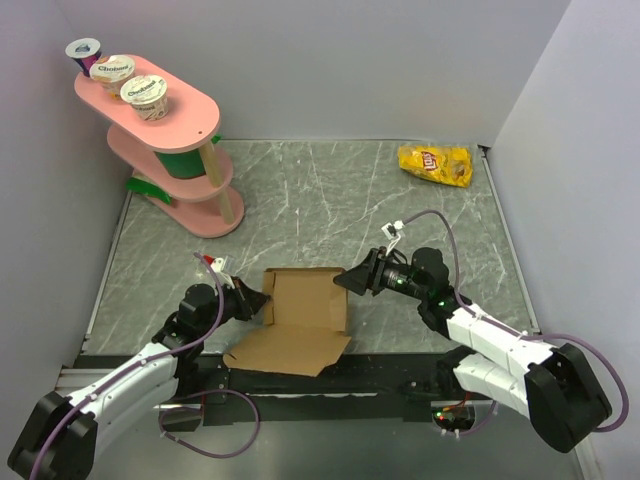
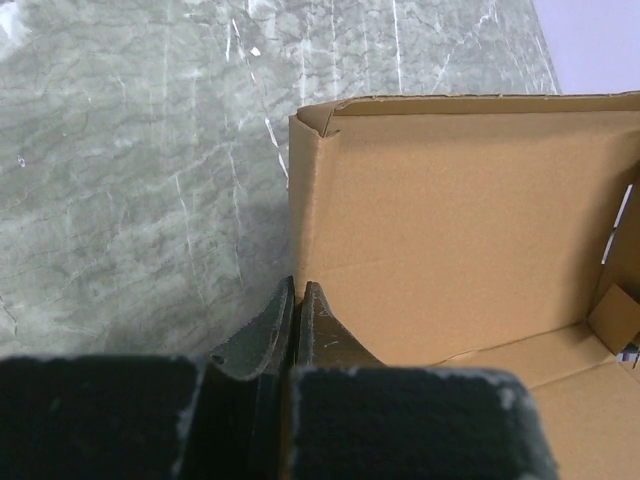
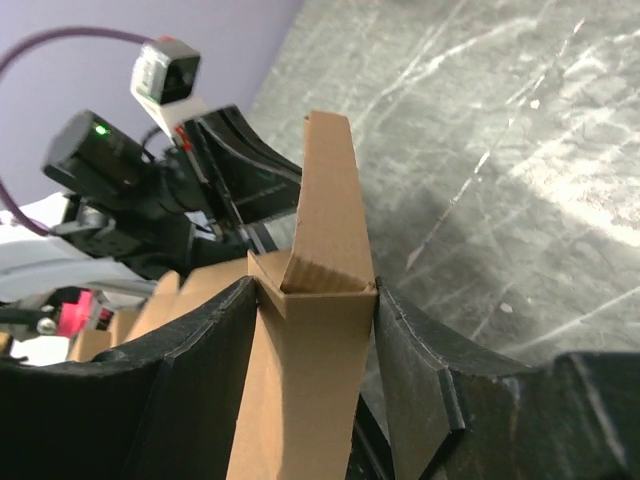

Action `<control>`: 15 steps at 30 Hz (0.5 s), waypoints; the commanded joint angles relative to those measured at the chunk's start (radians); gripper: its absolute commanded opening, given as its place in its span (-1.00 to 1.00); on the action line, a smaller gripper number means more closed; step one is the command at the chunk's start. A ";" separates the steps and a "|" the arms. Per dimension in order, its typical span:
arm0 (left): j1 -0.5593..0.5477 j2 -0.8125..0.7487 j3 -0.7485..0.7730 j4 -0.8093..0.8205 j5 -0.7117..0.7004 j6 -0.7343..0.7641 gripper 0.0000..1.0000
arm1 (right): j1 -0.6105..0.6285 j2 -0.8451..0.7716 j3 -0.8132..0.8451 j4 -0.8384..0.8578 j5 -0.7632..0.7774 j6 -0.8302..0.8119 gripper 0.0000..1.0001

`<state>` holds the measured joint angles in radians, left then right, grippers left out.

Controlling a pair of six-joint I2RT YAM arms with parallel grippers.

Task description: Fold the paper box

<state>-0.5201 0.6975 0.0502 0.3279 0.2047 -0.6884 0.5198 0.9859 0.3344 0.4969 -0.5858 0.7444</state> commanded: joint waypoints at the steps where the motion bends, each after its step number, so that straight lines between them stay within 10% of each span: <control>1: 0.003 -0.009 0.019 0.049 -0.001 0.006 -0.98 | 0.035 -0.007 0.061 -0.077 0.084 -0.066 0.15; 15: 0.003 -0.036 0.019 0.031 -0.027 0.006 -0.98 | 0.152 0.048 0.206 -0.415 0.340 -0.169 0.02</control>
<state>-0.5201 0.6865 0.0502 0.3149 0.1825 -0.6750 0.6445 1.0149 0.4763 0.2058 -0.3584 0.6250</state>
